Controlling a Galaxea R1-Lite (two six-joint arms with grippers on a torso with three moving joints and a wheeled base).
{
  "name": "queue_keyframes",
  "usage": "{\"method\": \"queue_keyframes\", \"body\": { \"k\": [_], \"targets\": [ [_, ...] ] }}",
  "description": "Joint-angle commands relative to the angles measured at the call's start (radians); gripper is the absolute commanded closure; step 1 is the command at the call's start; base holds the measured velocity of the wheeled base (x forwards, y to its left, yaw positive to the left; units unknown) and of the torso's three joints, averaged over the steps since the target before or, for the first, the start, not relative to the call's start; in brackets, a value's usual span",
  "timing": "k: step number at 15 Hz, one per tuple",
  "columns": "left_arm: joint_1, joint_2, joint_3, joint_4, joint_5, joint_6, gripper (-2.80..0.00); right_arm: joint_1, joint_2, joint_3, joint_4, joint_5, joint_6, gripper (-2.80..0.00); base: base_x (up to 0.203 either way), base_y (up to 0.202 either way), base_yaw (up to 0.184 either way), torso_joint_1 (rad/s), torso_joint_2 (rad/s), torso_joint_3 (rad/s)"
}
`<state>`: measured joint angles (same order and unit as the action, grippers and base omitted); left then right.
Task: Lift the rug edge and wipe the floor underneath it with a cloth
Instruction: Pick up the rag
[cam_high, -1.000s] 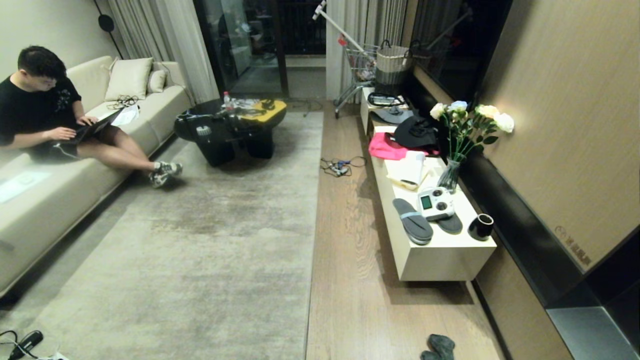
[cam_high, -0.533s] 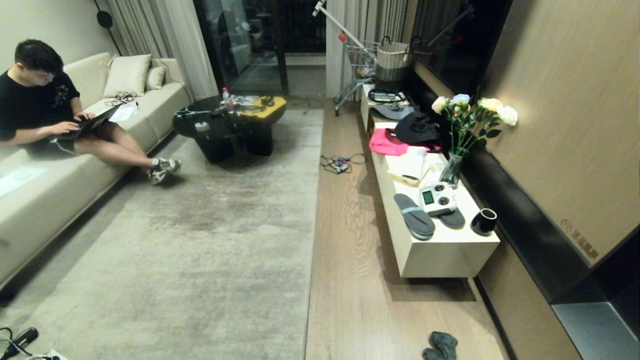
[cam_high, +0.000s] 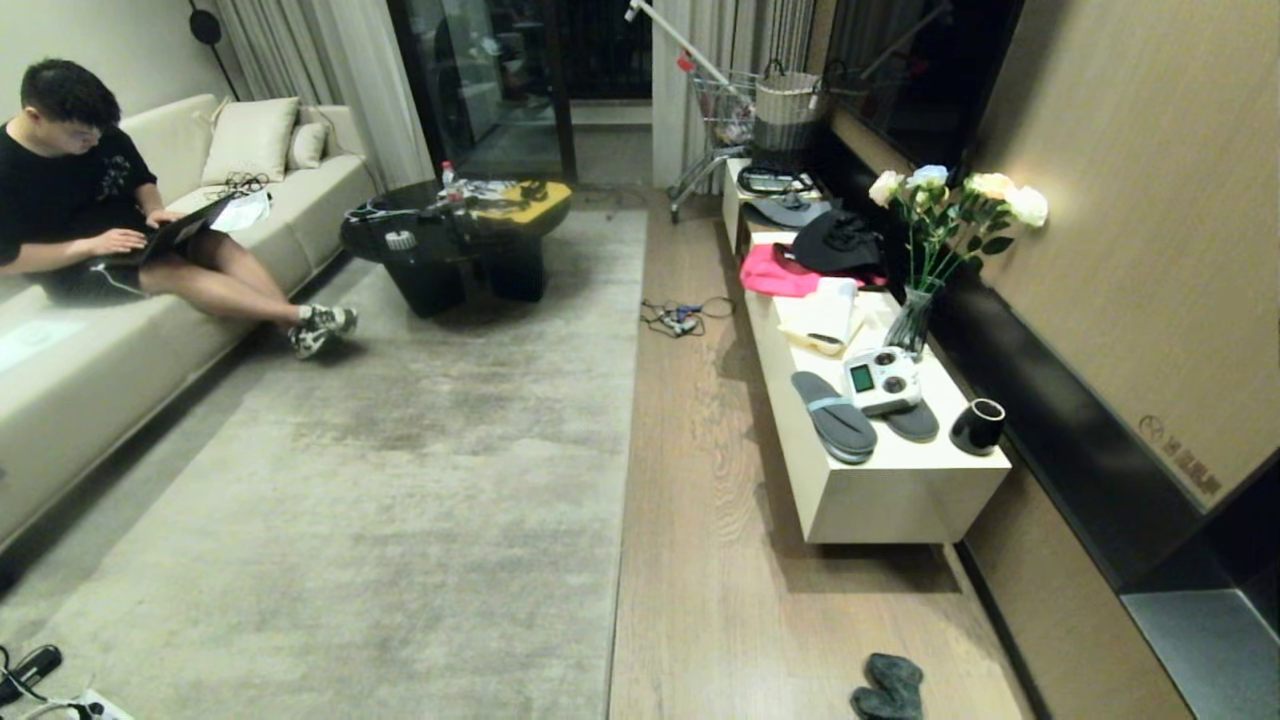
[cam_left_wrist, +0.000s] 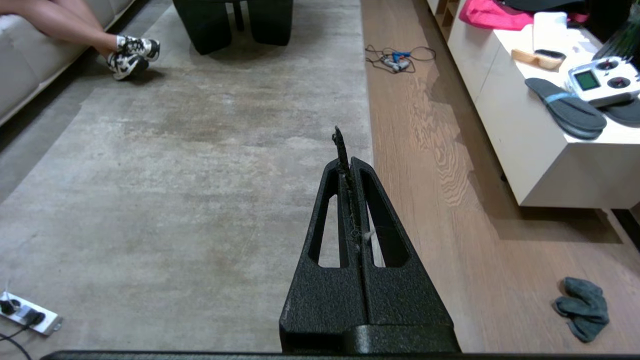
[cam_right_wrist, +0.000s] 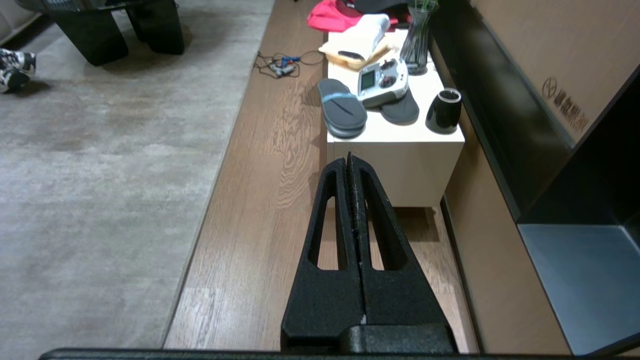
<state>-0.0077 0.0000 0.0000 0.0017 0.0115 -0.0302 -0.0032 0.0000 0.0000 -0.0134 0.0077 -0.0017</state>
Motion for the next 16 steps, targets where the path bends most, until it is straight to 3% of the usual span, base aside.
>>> {"method": "queue_keyframes", "body": {
  "k": [1,16],
  "targets": [
    [0.000,0.000,0.000,0.000,0.001,0.000,0.00,0.000,0.000,0.000,0.000,0.000,-0.001,0.00,0.000,0.000,0.000,-0.193,0.53,0.344],
    [0.000,0.000,0.000,0.000,0.001,0.000,0.00,0.000,0.000,0.000,0.000,0.000,-0.001,0.00,0.000,0.000,0.000,-0.129,0.50,0.370]
  ]
}}
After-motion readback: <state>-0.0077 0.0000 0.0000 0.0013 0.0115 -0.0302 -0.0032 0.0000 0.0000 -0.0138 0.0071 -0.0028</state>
